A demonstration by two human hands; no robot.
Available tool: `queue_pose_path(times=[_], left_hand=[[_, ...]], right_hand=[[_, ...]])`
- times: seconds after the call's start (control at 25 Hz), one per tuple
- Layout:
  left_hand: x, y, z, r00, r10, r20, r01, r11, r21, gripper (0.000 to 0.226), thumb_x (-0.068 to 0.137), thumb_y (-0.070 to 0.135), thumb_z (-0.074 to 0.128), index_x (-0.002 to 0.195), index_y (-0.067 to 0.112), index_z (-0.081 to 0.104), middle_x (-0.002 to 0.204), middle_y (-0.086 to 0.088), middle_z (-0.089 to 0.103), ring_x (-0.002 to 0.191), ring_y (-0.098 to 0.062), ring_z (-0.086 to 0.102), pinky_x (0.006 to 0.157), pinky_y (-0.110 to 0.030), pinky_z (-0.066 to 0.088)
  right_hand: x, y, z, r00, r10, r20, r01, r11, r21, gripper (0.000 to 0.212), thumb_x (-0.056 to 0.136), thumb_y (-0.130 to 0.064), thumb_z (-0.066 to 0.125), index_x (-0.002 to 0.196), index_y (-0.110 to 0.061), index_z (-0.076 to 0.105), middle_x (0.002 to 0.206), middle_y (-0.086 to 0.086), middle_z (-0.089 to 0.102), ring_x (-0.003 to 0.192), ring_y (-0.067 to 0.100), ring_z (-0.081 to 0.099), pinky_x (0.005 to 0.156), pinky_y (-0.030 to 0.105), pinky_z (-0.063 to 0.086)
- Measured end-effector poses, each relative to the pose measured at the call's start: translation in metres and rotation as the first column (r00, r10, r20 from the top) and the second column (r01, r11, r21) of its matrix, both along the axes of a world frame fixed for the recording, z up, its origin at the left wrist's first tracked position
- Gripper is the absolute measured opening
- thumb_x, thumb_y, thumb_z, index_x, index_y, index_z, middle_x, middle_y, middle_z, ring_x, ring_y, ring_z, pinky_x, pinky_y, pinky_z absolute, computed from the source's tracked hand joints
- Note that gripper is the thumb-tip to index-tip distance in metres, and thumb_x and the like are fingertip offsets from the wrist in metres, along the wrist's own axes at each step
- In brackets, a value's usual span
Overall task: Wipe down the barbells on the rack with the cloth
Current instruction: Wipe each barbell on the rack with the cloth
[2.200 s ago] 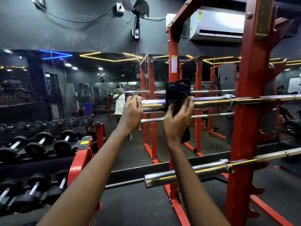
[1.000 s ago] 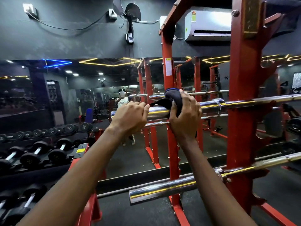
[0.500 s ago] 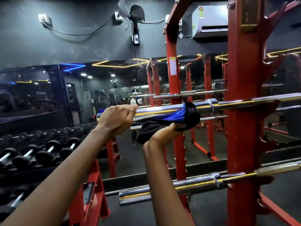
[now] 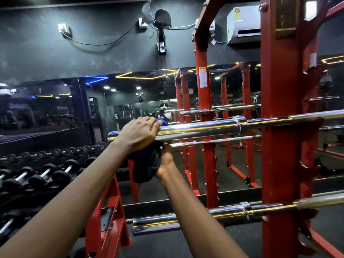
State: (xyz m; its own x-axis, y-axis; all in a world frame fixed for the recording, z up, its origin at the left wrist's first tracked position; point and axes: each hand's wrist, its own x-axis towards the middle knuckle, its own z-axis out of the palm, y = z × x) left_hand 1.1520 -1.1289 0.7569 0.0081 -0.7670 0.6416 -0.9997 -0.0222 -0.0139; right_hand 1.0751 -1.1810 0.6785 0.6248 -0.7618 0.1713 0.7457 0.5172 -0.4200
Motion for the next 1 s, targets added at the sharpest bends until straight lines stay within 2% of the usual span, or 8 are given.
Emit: queue_pose_path(times=[0.12,0.2,0.28,0.4,0.52,0.64,0.84,1.0], left_hand=[[-0.019,-0.010,0.004,0.991,-0.072,0.117,0.072,0.997,0.005,0.052,0.106,0.046,0.021,0.133,0.019,0.055,0.138,-0.006,0.059,0.128,-0.024,0.050,0.106,-0.037,0.036],[-0.026,-0.016,0.007,0.985,-0.080,0.152,0.075,0.996,0.040,0.053,0.107,0.043,0.020,0.137,0.016,0.056,0.142,-0.007,0.057,0.130,-0.023,0.049,0.109,-0.035,0.034],[-0.028,-0.019,0.004,0.976,-0.053,0.209,0.049,0.999,0.023,0.051,0.108,0.041,0.021,0.135,0.018,0.058,0.141,-0.006,0.058,0.130,-0.023,0.049,0.108,-0.035,0.034],[-0.043,-0.023,0.005,0.974,-0.033,0.225,0.041,0.999,-0.034,0.048,0.107,0.041,0.023,0.126,0.018,0.061,0.136,-0.006,0.060,0.126,-0.023,0.051,0.106,-0.038,0.038],[-0.077,-0.031,0.006,0.984,-0.145,0.106,0.144,0.989,0.017,0.051,0.107,0.045,0.021,0.120,0.017,0.062,0.127,-0.008,0.064,0.120,-0.025,0.057,0.096,-0.039,0.044],[-0.094,-0.042,0.001,0.993,-0.070,0.097,0.068,0.997,0.021,0.050,0.107,0.046,0.021,0.097,0.019,0.063,0.107,-0.009,0.071,0.102,-0.031,0.065,0.075,-0.038,0.040],[-0.093,-0.045,-0.006,0.991,0.014,0.132,0.003,0.992,-0.123,0.051,0.107,0.046,0.023,0.075,0.020,0.053,0.086,-0.006,0.071,0.084,-0.030,0.065,0.066,-0.036,0.029],[-0.092,-0.046,-0.010,0.985,0.028,0.169,0.004,0.983,-0.182,0.051,0.107,0.046,0.022,0.077,0.021,0.054,0.084,-0.004,0.071,0.079,-0.028,0.065,0.063,-0.036,0.029]], right_hand=[[-0.014,-0.007,0.005,0.986,-0.032,0.162,0.027,0.999,0.031,0.039,0.103,-0.021,0.037,0.097,-0.003,0.071,0.093,0.013,0.076,0.080,0.018,0.075,0.076,0.026,0.059],[-0.033,-0.019,-0.002,0.979,-0.197,0.048,0.193,0.978,0.074,0.047,0.111,-0.027,0.024,0.093,-0.007,0.063,0.071,0.005,0.073,0.061,0.010,0.069,0.066,0.023,0.054],[-0.051,-0.024,-0.011,0.920,-0.380,-0.096,0.389,0.914,0.114,0.043,0.111,-0.036,0.030,0.093,-0.013,0.062,0.073,0.000,0.069,0.065,0.011,0.065,0.073,0.025,0.048],[-0.063,-0.019,-0.021,0.676,-0.718,-0.168,0.728,0.685,0.002,0.029,0.110,-0.036,0.043,0.120,-0.013,0.060,0.113,0.003,0.068,0.099,0.016,0.067,0.090,0.028,0.050],[-0.064,-0.011,-0.036,0.356,-0.923,-0.143,0.895,0.381,-0.233,0.029,0.108,-0.034,0.048,0.132,-0.019,0.053,0.125,-0.006,0.055,0.117,0.015,0.060,0.105,0.034,0.048],[-0.075,-0.018,-0.057,0.164,-0.976,-0.144,0.916,0.204,-0.344,0.054,0.102,-0.039,0.053,0.147,-0.010,0.052,0.133,-0.003,0.044,0.129,0.021,0.054,0.111,0.032,0.046],[-0.113,-0.037,-0.062,-0.178,-0.976,0.124,0.784,-0.217,-0.582,0.051,0.099,-0.027,0.063,0.146,-0.010,0.055,0.138,-0.001,0.046,0.131,0.022,0.052,0.110,0.019,0.042],[-0.137,-0.050,-0.055,-0.358,-0.878,0.318,0.425,-0.456,-0.782,0.060,0.088,-0.016,0.071,0.146,-0.013,0.057,0.144,0.000,0.049,0.127,0.028,0.046,0.107,0.043,0.047]])
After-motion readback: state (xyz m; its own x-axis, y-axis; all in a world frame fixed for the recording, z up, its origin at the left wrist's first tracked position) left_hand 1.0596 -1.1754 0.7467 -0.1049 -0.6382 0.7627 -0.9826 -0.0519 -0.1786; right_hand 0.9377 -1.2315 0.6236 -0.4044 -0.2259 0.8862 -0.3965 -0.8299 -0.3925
